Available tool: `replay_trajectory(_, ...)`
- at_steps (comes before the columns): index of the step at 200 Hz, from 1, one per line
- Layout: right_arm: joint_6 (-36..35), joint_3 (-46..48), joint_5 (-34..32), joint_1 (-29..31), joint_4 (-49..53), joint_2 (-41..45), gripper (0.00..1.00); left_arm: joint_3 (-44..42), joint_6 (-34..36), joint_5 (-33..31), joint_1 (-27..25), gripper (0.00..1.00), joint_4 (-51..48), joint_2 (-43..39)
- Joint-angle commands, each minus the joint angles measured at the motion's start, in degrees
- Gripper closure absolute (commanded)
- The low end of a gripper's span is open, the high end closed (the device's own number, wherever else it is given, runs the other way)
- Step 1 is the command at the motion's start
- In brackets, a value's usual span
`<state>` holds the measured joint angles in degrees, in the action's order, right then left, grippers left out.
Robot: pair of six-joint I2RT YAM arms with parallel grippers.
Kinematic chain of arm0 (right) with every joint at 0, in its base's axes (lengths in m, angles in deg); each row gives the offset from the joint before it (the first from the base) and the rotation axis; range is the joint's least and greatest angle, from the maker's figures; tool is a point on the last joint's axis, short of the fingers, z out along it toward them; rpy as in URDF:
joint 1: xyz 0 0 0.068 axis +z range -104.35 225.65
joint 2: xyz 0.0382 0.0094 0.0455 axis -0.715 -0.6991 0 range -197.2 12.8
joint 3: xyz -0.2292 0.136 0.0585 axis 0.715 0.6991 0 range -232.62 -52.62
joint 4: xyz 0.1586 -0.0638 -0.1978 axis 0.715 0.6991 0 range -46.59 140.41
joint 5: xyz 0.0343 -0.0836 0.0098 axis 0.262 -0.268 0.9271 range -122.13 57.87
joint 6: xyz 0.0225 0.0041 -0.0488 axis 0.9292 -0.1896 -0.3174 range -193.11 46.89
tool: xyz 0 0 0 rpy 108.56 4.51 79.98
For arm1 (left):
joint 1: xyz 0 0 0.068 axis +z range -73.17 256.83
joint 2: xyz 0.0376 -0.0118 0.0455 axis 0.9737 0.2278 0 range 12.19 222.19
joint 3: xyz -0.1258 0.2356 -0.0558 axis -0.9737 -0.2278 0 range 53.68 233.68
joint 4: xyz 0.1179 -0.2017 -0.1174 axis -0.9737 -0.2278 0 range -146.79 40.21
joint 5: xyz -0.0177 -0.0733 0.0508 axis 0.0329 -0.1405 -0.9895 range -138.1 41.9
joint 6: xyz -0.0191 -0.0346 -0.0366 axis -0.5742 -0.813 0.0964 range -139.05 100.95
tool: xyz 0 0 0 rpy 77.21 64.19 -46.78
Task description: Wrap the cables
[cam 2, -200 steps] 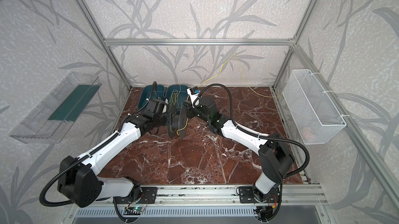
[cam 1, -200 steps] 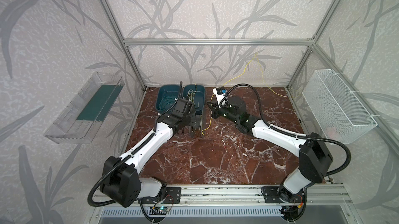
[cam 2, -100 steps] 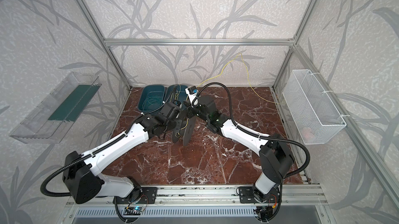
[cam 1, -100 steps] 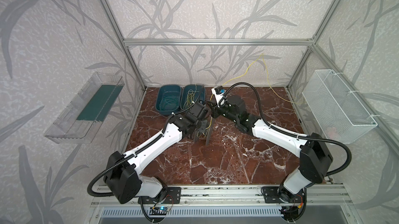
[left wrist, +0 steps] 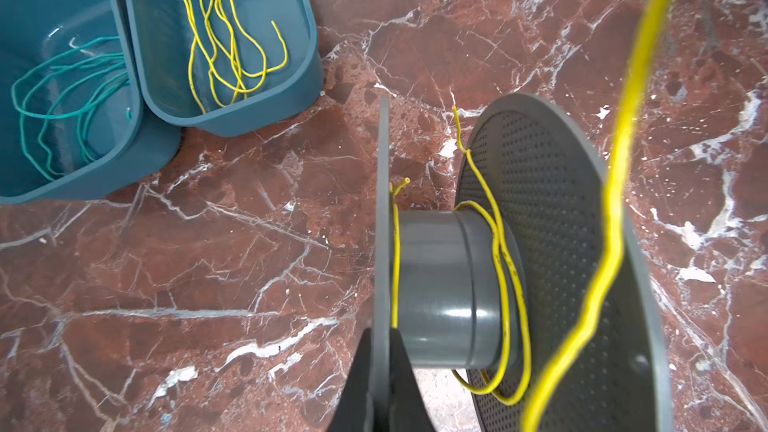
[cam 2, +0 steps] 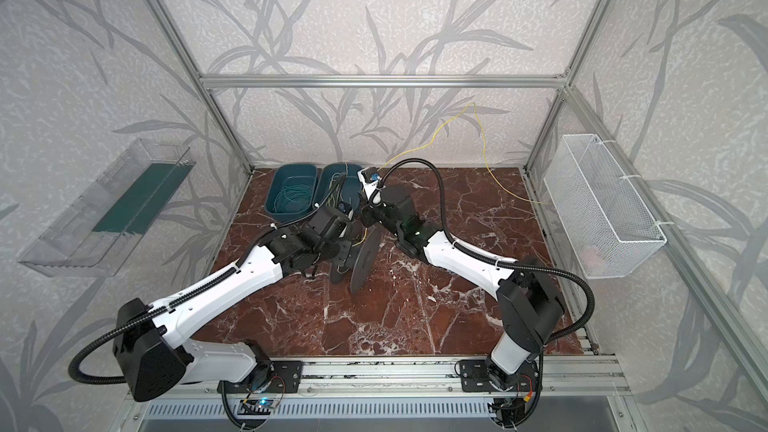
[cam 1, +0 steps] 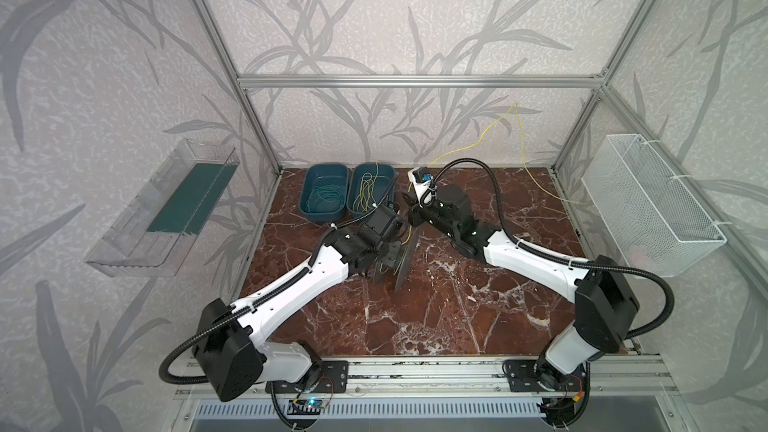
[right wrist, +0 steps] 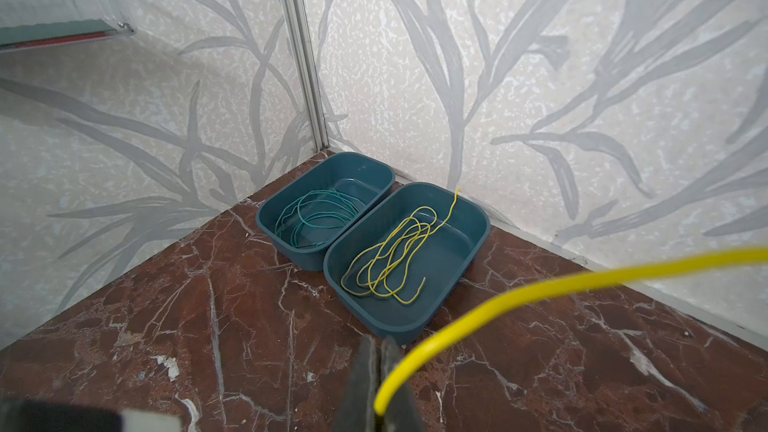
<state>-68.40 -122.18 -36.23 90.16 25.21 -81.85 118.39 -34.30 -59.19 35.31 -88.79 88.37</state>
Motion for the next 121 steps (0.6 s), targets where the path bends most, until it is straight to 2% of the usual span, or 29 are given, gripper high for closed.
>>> replay_trajectory(1, 0.59, 0.59, -2.22, 0.79, -3.12, -1.97, 1.0, -1.15, 0.04, 2.01, -0.1, 0.85, 1.8, -2.17)
replay_trajectory(20, 0.88, 0.04, -2.78, 1.32, -3.76, -2.82, 1.0, -1.25, 0.74, 2.98, -0.05, 0.83, 1.85, -3.08)
replay_trajectory(44, 1.48, -0.14, -2.67, 1.45, -4.14, -4.87, 1.0, -1.82, 1.72, 3.11, -0.08, 0.73, 1.85, -4.39)
replay_trajectory(62, 1.71, 0.24, -2.57, 1.62, -4.62, -5.33, 1.0, -2.03, 2.22, 3.01, 0.03, 0.71, 1.55, -5.29)
replay_trajectory(95, 2.55, 1.46, -2.57, 2.07, -6.21, -5.3, 1.0, -3.5, 2.84, 4.3, 0.12, 0.6, 3.54, -7.31)
replay_trajectory(121, 4.23, 2.45, -1.65, 2.07, -8.09, -4.65, 1.0, -4.48, 3.49, 5.37, 0.23, 0.55, 4.29, -6.31)
